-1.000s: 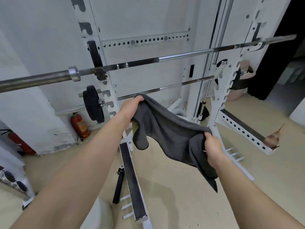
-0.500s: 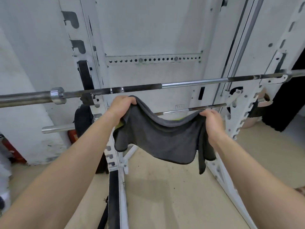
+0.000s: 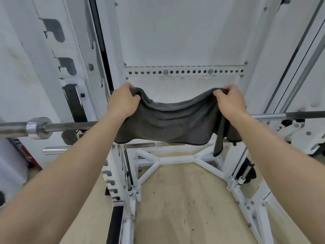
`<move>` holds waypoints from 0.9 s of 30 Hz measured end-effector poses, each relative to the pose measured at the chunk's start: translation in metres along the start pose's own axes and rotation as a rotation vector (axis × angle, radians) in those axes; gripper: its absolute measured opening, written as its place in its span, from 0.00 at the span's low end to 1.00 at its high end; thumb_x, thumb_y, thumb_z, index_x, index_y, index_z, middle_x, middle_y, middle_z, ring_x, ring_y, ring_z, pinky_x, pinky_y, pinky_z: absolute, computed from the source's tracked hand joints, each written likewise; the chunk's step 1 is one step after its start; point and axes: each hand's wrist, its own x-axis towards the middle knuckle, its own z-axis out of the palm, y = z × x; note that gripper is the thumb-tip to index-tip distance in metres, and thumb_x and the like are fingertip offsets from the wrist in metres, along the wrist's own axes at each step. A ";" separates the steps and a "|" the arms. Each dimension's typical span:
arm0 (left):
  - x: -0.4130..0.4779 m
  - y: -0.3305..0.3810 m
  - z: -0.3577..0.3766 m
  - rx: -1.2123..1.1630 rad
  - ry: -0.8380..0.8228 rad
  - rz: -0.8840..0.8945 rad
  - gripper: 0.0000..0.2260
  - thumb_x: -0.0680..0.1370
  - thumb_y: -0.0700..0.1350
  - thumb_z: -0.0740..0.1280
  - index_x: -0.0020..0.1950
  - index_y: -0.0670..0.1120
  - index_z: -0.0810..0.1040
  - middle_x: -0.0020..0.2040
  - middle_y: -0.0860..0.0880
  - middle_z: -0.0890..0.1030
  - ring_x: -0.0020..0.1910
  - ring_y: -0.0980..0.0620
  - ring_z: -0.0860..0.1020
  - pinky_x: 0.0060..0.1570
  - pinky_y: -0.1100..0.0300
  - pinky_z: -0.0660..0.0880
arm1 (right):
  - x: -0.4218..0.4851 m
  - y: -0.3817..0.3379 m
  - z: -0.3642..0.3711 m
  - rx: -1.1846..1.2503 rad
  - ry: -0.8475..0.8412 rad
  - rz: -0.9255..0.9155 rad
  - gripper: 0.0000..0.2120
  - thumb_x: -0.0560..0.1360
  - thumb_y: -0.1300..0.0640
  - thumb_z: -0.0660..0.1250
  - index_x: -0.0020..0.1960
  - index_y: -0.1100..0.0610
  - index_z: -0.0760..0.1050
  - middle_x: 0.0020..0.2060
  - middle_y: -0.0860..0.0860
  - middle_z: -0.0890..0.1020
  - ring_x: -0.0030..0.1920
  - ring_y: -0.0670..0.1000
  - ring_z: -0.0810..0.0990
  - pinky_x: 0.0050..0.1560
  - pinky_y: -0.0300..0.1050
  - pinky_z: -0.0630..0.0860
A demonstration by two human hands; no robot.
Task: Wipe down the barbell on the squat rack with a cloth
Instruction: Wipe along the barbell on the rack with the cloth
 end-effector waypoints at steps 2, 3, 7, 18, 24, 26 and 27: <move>0.007 -0.001 0.025 0.145 -0.034 0.013 0.10 0.79 0.45 0.64 0.60 0.50 0.75 0.52 0.48 0.79 0.48 0.45 0.76 0.44 0.52 0.72 | 0.021 0.011 0.019 -0.098 -0.065 -0.050 0.18 0.79 0.50 0.62 0.66 0.55 0.71 0.60 0.52 0.78 0.59 0.55 0.76 0.59 0.50 0.72; 0.009 -0.002 0.038 0.195 -0.053 0.018 0.10 0.79 0.43 0.64 0.60 0.50 0.75 0.54 0.47 0.78 0.49 0.44 0.77 0.44 0.52 0.72 | 0.028 0.017 0.028 -0.130 -0.091 -0.058 0.19 0.79 0.51 0.62 0.69 0.56 0.69 0.63 0.54 0.77 0.62 0.57 0.76 0.62 0.52 0.72; 0.003 -0.006 0.067 0.228 -0.158 0.076 0.18 0.75 0.47 0.69 0.64 0.52 0.72 0.60 0.50 0.76 0.53 0.48 0.78 0.48 0.52 0.76 | 0.038 0.046 0.054 -0.378 -0.200 -0.165 0.21 0.81 0.53 0.58 0.72 0.56 0.66 0.64 0.57 0.77 0.63 0.60 0.76 0.59 0.55 0.73; -0.034 0.008 0.106 0.656 -0.008 0.424 0.26 0.84 0.57 0.46 0.30 0.50 0.68 0.27 0.52 0.71 0.27 0.48 0.73 0.33 0.51 0.75 | 0.013 0.078 0.063 -0.776 -0.045 -0.732 0.20 0.82 0.45 0.56 0.51 0.57 0.80 0.55 0.58 0.78 0.56 0.62 0.76 0.60 0.60 0.70; -0.050 -0.001 0.113 0.704 0.108 0.564 0.22 0.85 0.56 0.49 0.44 0.47 0.76 0.37 0.49 0.78 0.36 0.44 0.76 0.43 0.49 0.71 | -0.001 0.084 0.092 -0.682 0.090 -0.929 0.25 0.84 0.45 0.48 0.41 0.56 0.76 0.32 0.54 0.78 0.33 0.60 0.76 0.43 0.54 0.68; -0.044 -0.016 0.101 0.687 0.117 0.556 0.23 0.84 0.57 0.48 0.42 0.47 0.75 0.35 0.48 0.77 0.35 0.44 0.75 0.37 0.50 0.70 | -0.014 0.066 0.119 -0.657 0.137 -0.975 0.24 0.84 0.46 0.50 0.38 0.56 0.76 0.30 0.54 0.78 0.31 0.60 0.77 0.40 0.52 0.69; -0.041 -0.026 0.093 0.686 0.124 0.545 0.24 0.84 0.57 0.47 0.40 0.47 0.74 0.34 0.49 0.77 0.34 0.44 0.75 0.37 0.50 0.69 | -0.022 0.054 0.135 -0.641 0.144 -0.991 0.24 0.84 0.47 0.51 0.37 0.56 0.75 0.29 0.54 0.78 0.29 0.59 0.77 0.38 0.52 0.69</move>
